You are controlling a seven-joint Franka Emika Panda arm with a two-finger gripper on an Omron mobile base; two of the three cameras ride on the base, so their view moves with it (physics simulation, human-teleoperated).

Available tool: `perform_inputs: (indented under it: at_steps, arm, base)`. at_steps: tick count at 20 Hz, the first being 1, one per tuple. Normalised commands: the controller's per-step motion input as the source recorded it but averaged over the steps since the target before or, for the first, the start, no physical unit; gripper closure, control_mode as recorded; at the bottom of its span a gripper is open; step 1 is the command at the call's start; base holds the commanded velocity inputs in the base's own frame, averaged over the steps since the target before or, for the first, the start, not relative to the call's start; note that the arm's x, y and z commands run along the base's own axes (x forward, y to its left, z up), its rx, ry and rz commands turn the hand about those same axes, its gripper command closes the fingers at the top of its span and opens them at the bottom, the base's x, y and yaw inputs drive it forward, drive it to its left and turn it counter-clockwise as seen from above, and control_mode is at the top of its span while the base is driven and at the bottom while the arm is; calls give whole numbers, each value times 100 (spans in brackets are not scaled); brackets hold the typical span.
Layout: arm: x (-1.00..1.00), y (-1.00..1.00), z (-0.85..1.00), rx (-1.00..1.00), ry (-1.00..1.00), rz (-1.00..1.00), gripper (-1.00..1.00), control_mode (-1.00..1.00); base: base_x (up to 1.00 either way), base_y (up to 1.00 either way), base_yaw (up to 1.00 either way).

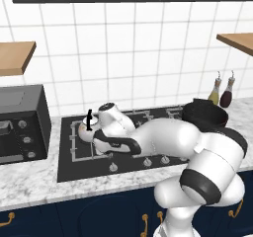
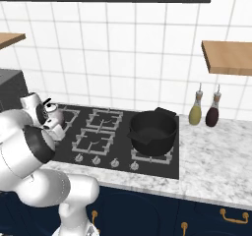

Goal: Pick the kettle from the counter and place it on a stove burner. Then turn the burner on.

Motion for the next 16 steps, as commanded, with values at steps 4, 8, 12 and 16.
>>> perform_inputs:
  at_steps: [4, 8, 12, 16]
  arm:
    - [26, 7, -47, 22, -1, 0, -100, -100]
    - [23, 35, -44, 15, 0, 0, -100, -100]
    - [-2, 44, -20, 3, 1, 3, -100, -100]
    - [0, 0, -20, -3, -1, 0, -100, -100]
  base:
    - [0, 0, 0]
    - [0, 0, 0]
    - [0, 0, 0]
    - [0, 0, 0]
